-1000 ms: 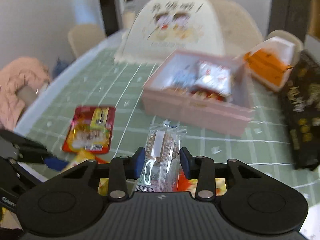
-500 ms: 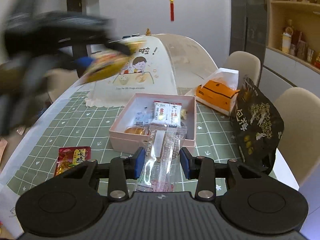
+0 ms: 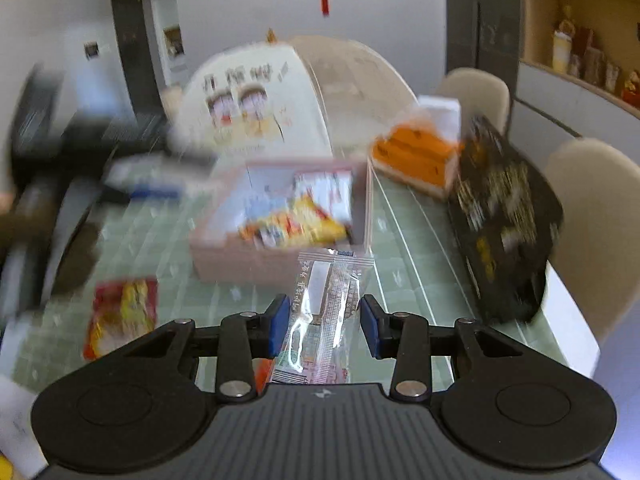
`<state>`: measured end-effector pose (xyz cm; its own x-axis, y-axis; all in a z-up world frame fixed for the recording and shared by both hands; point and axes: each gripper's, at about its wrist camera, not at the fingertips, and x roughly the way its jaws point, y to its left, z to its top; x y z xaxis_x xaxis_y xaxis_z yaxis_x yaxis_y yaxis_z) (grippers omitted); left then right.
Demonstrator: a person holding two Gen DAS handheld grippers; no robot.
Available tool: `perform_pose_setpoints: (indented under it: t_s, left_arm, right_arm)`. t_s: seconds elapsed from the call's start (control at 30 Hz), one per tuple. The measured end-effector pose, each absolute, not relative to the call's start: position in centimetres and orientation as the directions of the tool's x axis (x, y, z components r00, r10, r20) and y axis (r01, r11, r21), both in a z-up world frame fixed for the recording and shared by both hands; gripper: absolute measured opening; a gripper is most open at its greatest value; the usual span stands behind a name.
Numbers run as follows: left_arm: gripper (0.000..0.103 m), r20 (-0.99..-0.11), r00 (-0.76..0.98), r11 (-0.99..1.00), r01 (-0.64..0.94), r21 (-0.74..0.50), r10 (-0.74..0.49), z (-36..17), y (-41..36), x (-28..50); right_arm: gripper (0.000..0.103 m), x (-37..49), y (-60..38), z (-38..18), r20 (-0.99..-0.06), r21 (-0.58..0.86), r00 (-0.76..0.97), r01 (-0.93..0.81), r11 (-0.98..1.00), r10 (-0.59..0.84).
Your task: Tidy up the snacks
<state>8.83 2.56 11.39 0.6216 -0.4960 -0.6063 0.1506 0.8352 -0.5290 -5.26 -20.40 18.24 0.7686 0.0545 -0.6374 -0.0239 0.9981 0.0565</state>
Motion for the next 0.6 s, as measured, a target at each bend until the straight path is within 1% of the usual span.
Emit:
perform_pose_setpoints:
  t_s: [0.07, 0.13, 0.2, 0.27, 0.3, 0.37, 0.43, 0.53, 0.6]
  left_arm:
    - [0.071, -0.671, 0.582, 0.866, 0.126, -0.485, -0.460, 10.4, 3.8, 6.5]
    - [0.071, -0.714, 0.541, 0.876, 0.096, -0.473, -0.445, 9.2, 4.5, 5.0]
    - [0.071, -0.727, 0.520, 0.868, 0.062, -0.492, -0.449, 8.2, 4.9, 3.9]
    - [0.071, -0.736, 0.498, 0.862, 0.047, -0.505, -0.459, 7.6, 5.1, 3.1]
    - [0.071, -0.740, 0.493, 0.864, 0.050, -0.501, -0.458, 7.5, 5.2, 2.7]
    - [0.071, -0.750, 0.499, 0.879, 0.050, -0.474, -0.434, 7.6, 5.7, 1.9]
    - [0.071, -0.758, 0.515, 0.893, 0.032, -0.450, -0.401, 7.6, 6.8, 1.0]
    - [0.071, -0.770, 0.530, 0.904, -0.016, -0.428, -0.355, 7.7, 8.5, 0.7]
    - [0.071, -0.781, 0.530, 0.910, -0.039, -0.412, -0.331, 7.8, 9.3, 0.7]
  right_arm:
    - [0.038, -1.9, -20.0, 20.6, -0.612, 0.060, 0.786, -0.057, 0.997, 0.082]
    - [0.039, 3.1, -19.2, 23.1, -0.615, 0.066, 0.784, -0.057, 0.996, 0.086]
    - [0.048, 8.5, -19.0, 24.9, -0.647, 0.113, 0.757, -0.026, 0.993, 0.094]
    - [0.050, 11.8, -19.5, 25.3, -0.670, 0.168, 0.729, -0.038, 0.985, 0.142]
    - [0.050, 12.6, -19.9, 25.3, -0.668, 0.195, 0.730, -0.017, 0.981, 0.146]
    - [0.050, 12.2, -20.1, 24.7, -0.659, 0.219, 0.733, -0.031, 0.975, 0.171]
    - [0.050, 11.1, -20.4, 23.3, -0.656, 0.206, 0.732, -0.057, 0.977, 0.181]
    - [0.051, 8.6, -20.6, 20.3, -0.683, 0.134, 0.713, -0.086, 0.987, 0.155]
    - [0.051, 6.6, -20.7, 18.1, -0.703, 0.069, 0.703, -0.087, 0.994, 0.110]
